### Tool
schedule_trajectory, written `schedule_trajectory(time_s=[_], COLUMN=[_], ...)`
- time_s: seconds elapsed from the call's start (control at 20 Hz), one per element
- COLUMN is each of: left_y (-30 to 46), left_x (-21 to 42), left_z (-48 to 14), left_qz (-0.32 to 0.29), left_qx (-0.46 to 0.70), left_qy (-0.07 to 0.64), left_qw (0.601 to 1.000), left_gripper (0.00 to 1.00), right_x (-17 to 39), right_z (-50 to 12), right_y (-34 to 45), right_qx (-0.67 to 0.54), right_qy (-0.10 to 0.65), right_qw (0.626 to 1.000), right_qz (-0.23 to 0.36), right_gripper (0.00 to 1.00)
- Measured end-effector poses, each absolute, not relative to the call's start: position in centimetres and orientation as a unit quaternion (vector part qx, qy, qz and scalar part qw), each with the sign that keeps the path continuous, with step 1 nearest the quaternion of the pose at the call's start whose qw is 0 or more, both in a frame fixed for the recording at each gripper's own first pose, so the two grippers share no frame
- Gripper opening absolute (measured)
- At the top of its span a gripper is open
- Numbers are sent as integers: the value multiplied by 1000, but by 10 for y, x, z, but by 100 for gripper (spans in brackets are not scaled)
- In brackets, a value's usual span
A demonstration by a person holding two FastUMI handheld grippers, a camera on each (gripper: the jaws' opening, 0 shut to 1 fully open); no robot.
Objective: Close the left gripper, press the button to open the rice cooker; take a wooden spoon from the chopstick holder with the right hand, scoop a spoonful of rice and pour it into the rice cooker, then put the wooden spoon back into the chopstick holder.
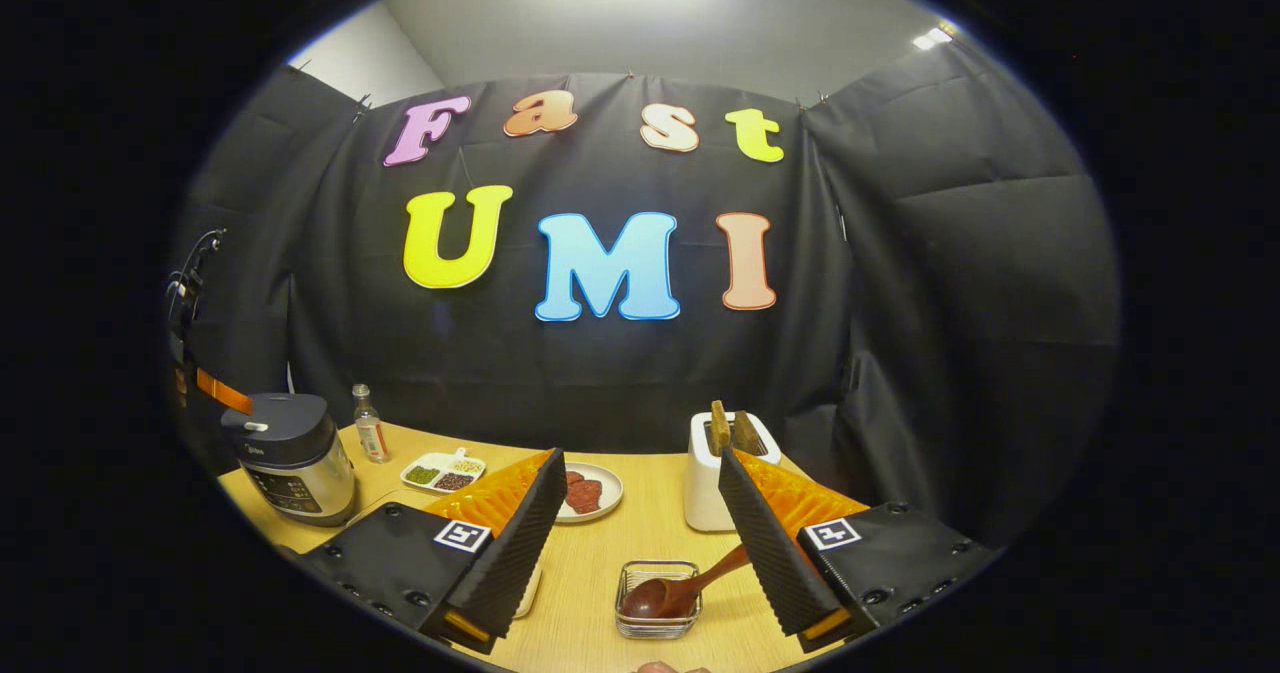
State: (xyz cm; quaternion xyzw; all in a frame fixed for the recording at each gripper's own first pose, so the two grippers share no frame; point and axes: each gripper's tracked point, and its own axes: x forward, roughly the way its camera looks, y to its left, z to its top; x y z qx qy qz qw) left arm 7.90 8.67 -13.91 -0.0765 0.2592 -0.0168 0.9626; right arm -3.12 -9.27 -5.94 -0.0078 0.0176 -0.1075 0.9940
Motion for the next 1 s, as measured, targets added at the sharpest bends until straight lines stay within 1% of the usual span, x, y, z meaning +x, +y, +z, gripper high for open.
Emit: schedule_trajectory(time_s=[0.1, 0.15, 0.2, 0.5, 0.75, 0.8, 0.85, 0.9, 1.0], left_y=[85, 85, 86, 92, 89, 89, 88, 87, 86], left_x=[80, 81, 81, 79, 78, 78, 79, 78, 76], left_z=[-146, -147, -149, -158, -168, -167, -166, -166, -167], left_qz=[-16, -14, -12, -3, -22, -20, -20, -23, -27], left_qx=[-79, -74, -71, -61, -31, -27, -23, -15, 2], left_qy=[270, 273, 275, 282, 300, 301, 304, 307, 309], left_qw=[960, 959, 959, 958, 953, 953, 952, 951, 951], left_gripper=[1, 1, 1, 1, 2, 2, 2, 2, 2], right_x=[-32, -32, -31, -28, -28, -28, -30, -31, -32], right_z=[-60, -62, -63, -75, -86, -89, -94, -97, -100], right_y=[-96, -96, -97, -111, -125, -125, -125, -128, -133], right_qx=[-4, 0, 4, 20, 27, 29, 28, 26, 26], right_qy=[15, 15, 16, 24, 30, 33, 37, 39, 42], right_qw=[994, 994, 994, 994, 992, 992, 993, 992, 991], right_qz=[-109, -108, -107, -107, -118, -115, -113, -117, -126], right_gripper=[98, 93, 98, 98, 98, 93, 93, 98, 98])
